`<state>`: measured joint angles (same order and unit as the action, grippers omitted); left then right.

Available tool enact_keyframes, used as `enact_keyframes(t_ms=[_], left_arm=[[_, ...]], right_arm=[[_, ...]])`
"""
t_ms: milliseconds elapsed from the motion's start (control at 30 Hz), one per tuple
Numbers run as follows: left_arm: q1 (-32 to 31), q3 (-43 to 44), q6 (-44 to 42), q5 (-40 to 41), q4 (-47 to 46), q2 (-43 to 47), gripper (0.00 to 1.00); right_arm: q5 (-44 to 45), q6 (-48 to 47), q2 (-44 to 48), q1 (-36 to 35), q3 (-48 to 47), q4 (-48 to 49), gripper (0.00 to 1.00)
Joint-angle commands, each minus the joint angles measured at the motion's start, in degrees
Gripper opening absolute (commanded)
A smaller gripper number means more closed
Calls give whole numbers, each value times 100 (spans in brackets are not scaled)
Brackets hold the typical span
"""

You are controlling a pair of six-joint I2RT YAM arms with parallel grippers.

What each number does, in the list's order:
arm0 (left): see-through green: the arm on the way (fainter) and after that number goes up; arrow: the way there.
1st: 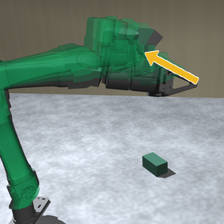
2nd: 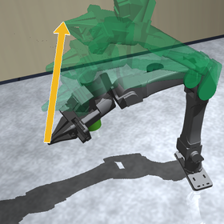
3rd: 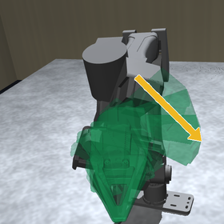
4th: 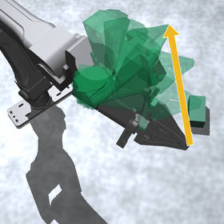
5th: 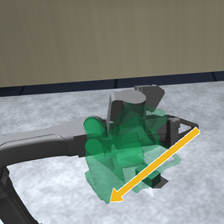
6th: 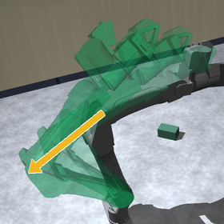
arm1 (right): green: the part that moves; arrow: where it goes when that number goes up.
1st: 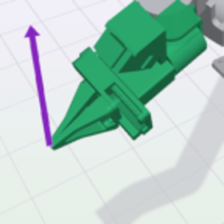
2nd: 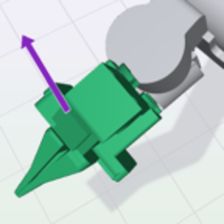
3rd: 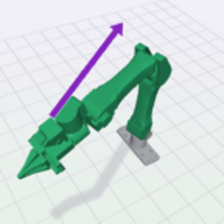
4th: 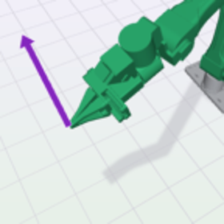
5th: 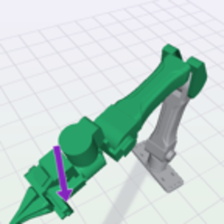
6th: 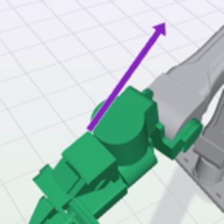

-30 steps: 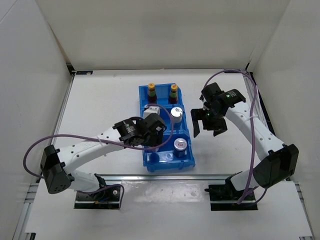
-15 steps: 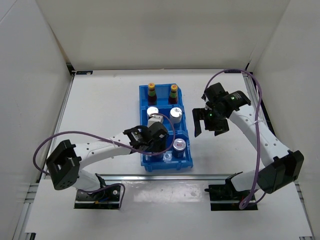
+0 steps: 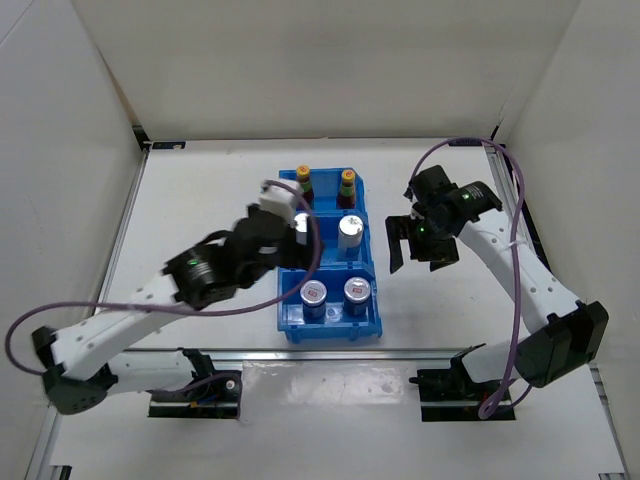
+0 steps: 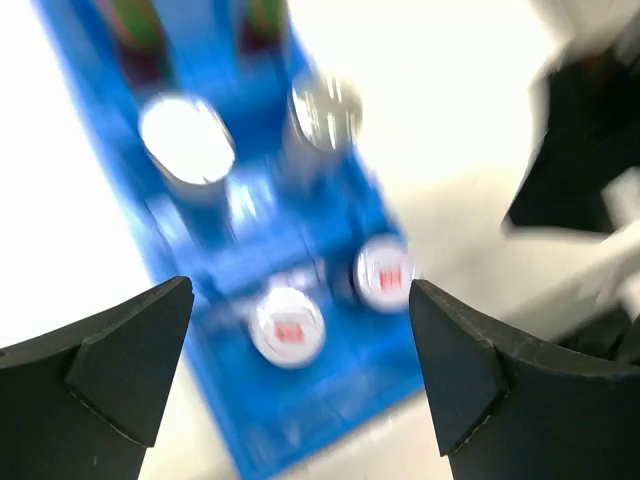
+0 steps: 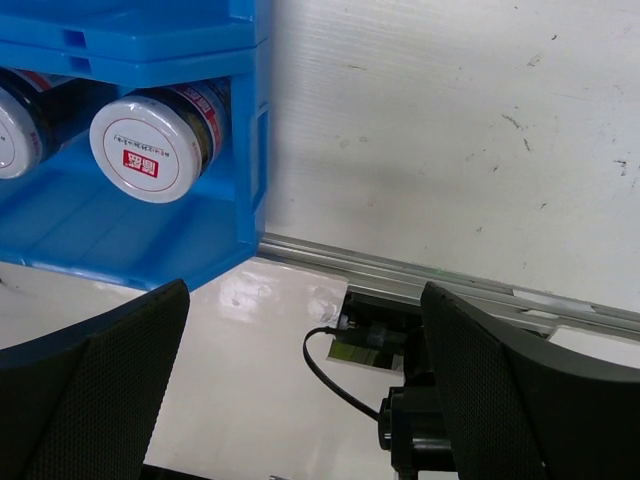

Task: Organize the condiment bottles

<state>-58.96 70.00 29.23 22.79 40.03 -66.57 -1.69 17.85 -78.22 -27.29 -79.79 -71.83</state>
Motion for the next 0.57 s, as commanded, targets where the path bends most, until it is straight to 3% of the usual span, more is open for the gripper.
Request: enact_keyframes(t_ms=[0,133,167,300,367,467,533], left_arm=[[68,593,-936,1319,145,1081,100],[384,209,-1961,3097,-204,1986,100],[446,-45,-2244,3666,-780,2207,100],[552,-1503,-4019,3400,-2609,3578,100],[552,-2330,-4442,3399,-2764,4211,100],[552,-2429,-3263,3967,-2054,4529,100],[552,-2298,-3038,3840,-1702,4609,100]], right_arm=[[169,70,262,13,-151,64,100],[222,122,368,13,-204,64,100],[222,123,490,13,-134,64,100],[310,175,877,118,77,116,100],[310,175,1071,171,130,117,100],[310,175,1142,224,182,170,100],[310,228,1194,224,183,170,100]])
